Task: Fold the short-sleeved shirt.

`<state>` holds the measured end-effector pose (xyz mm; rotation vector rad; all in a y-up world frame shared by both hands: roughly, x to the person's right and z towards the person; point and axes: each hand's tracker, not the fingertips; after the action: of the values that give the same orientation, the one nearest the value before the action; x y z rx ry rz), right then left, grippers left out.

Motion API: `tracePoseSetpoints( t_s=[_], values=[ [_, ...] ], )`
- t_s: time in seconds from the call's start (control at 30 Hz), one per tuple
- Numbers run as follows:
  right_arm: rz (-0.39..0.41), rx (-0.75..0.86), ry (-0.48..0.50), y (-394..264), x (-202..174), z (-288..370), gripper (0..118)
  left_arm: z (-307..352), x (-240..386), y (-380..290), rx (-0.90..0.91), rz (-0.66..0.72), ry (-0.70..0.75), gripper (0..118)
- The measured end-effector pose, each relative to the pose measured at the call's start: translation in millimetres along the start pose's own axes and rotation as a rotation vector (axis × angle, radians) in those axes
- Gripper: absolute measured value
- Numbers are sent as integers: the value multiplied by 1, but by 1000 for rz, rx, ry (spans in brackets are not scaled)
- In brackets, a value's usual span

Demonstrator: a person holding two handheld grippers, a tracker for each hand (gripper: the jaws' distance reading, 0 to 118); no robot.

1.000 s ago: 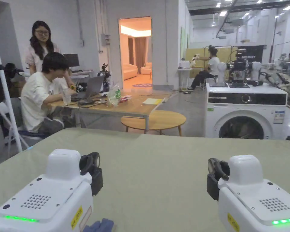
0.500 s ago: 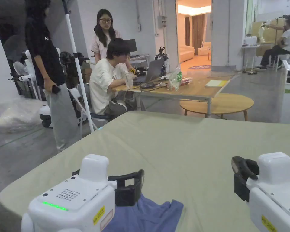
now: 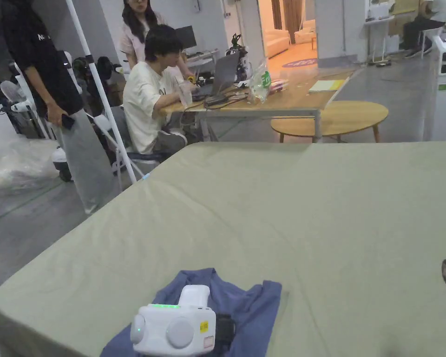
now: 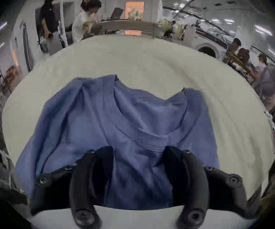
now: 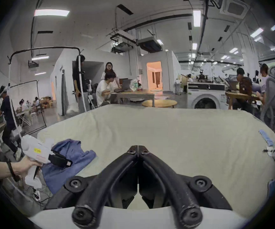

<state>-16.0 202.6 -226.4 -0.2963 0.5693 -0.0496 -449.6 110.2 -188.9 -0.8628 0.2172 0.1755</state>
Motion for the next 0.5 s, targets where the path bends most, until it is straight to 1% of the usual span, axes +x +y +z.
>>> tracePoseSetpoints(
  t_s=[0.03, 0.07, 0.1, 0.13, 0.17, 0.27, 0.33, 0.37, 0.4, 0.43, 0.5],
  values=[
    [-16, -2, 2, -3, 3, 1, 0, 3, 2, 1, -22, -23, 13, 61],
    [-31, -4, 2, -5, 6, 1, 0, 3, 4, 3, -44, -62, 28, 56],
    [-39, -5, 1, -6, 7, 1, 0, 3, 6, 5, -46, -67, 30, 47],
    [-44, -8, 3, -6, 6, 3, 0, 2, 8, 7, -40, -59, 29, 20],
    [-47, -11, 9, -7, 5, 6, 0, 2, 9, 5, -34, -54, 28, 0],
    [-28, 1, 15, -5, -2, 14, 0, 3, 8, 5, -35, -24, 32, 0],
    [-16, 3, 23, -2, -4, 17, 0, 23, -5, 11, 3, 78, -29, 0],
    [-16, 5, 28, 0, -4, 19, 0, 40, -12, 16, 84, 144, -58, 0],
    [-17, 8, 33, 2, -5, 22, 0, 56, -17, 22, 152, 171, -39, 0],
    [-21, 16, 40, 4, -4, 26, 0, 76, -26, 32, 208, 194, -2, 0],
    [-26, 40, 47, 8, -3, 32, 0, 115, -42, 55, 294, 202, -31, 0]
  ],
)
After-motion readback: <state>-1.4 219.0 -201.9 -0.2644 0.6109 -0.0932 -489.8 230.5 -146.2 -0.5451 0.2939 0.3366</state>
